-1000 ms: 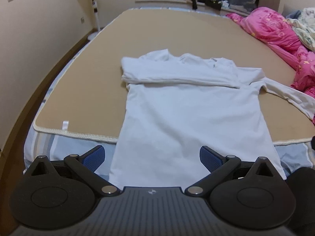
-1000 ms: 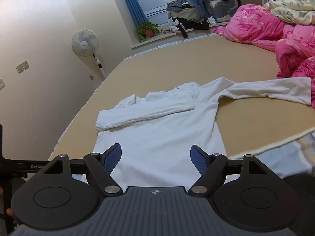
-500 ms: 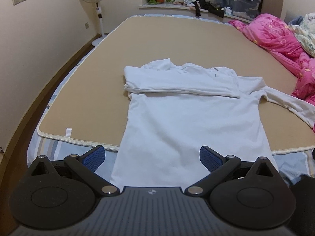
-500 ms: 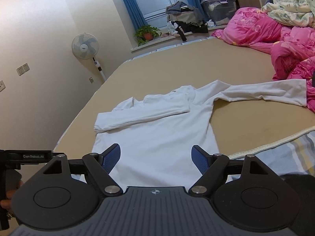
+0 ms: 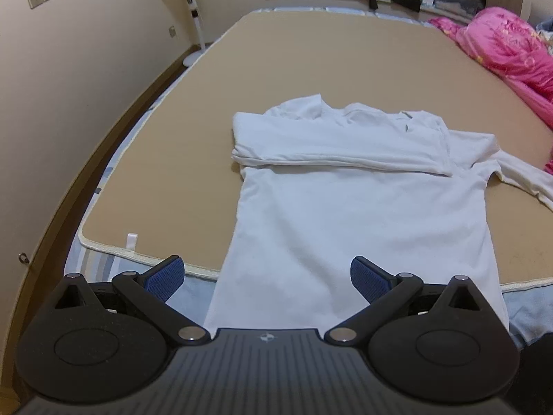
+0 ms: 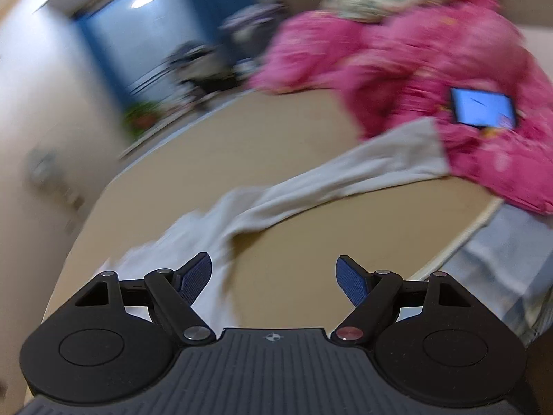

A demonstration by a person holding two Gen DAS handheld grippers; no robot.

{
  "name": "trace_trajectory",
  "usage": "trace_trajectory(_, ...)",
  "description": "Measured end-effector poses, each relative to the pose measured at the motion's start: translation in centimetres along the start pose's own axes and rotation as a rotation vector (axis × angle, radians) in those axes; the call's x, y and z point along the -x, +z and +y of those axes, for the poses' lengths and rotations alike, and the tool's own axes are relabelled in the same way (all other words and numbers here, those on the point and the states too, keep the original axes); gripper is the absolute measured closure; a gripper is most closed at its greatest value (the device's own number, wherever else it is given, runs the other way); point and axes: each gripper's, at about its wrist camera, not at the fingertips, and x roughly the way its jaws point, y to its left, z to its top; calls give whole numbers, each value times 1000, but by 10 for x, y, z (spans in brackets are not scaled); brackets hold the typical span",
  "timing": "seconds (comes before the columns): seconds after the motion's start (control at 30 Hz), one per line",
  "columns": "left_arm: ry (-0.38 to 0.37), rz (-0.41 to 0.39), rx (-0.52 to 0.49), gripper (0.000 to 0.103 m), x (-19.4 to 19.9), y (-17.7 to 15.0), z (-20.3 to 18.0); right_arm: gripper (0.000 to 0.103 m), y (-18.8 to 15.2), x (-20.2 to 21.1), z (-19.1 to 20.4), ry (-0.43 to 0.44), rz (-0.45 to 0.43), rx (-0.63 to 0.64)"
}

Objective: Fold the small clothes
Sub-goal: 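Move the right gripper to the other sleeve and grasp its cuff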

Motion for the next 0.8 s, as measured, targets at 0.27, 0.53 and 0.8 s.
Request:
trace_trajectory(0.27,46,46,-98,1,-17,25,-41,23,77,-134,-108,-301,-32,-52)
trace_trajectory(0.53,80,117,-144,1,-41,35,-68,29,99,-217,-153,-336,95,-96)
trace_trajectory(0.8,86,98,-153,1,-44,37,-66,96,126,-165,-126,-148,96,-136)
